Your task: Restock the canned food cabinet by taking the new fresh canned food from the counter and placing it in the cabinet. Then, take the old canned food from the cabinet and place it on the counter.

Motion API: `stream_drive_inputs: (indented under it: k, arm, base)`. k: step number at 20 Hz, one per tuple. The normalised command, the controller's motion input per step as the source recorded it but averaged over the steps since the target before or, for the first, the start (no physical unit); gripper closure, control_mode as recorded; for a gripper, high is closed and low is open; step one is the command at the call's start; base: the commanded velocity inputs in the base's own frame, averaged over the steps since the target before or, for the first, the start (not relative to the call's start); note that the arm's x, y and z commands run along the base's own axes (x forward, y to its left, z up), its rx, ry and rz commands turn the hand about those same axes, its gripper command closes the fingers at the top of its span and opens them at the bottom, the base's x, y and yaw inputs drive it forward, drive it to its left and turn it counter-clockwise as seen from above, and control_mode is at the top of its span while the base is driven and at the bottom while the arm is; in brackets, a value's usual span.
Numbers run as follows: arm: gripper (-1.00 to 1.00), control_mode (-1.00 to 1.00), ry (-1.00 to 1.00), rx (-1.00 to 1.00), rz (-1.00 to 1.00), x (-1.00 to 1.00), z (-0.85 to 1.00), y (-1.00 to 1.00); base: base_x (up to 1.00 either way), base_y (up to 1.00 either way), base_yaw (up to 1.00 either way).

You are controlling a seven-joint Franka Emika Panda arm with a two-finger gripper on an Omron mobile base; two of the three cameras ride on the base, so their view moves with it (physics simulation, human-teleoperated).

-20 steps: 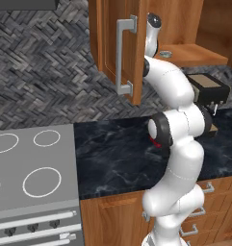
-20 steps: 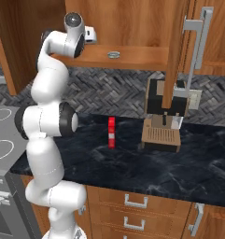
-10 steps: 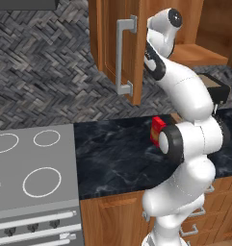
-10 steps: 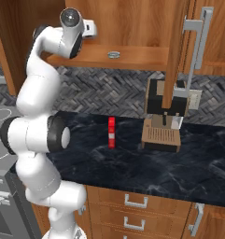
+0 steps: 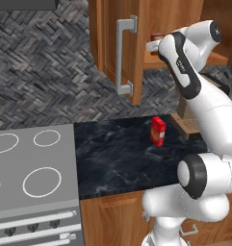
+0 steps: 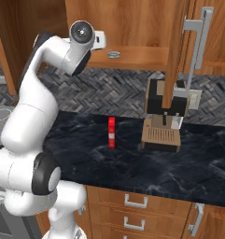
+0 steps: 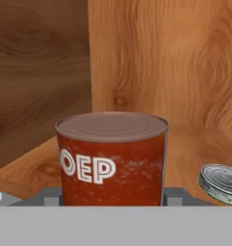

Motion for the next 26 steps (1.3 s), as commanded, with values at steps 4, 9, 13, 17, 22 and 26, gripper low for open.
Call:
stream_drive_inputs:
  k: [4, 9, 13, 17, 22, 26]
  arm:
    - [1.0, -1.0, 0.08, 0.0, 0.08, -1.0, -0.19, -0.26]
    - [1.0, -1.0, 0.16, -0.02, 0.04, -1.0, -0.75, 0.0]
    - [1.0, -1.0, 0.29, -0.01, 0.05, -1.0, -0.99, 0.0]
    - [1.0, -1.0, 0.44, 0.0, 0.14, -0.18, -1.0, -0.05]
    - [1.0, -1.0, 0.33, 0.0, 0.23, 0.26, -1.0, 0.15]
    - [1.0, -1.0, 0.26, 0.0, 0.19, 0.35, -1.0, 0.45]
  base:
    - [0.0, 0.0, 0.0]
    - [0.0, 0.0, 0.0]
    - [0.0, 0.0, 0.0]
    - [0.0, 0.0, 0.0]
    - [0.0, 0.0, 0.0]
    - [0.0, 0.0, 0.0]
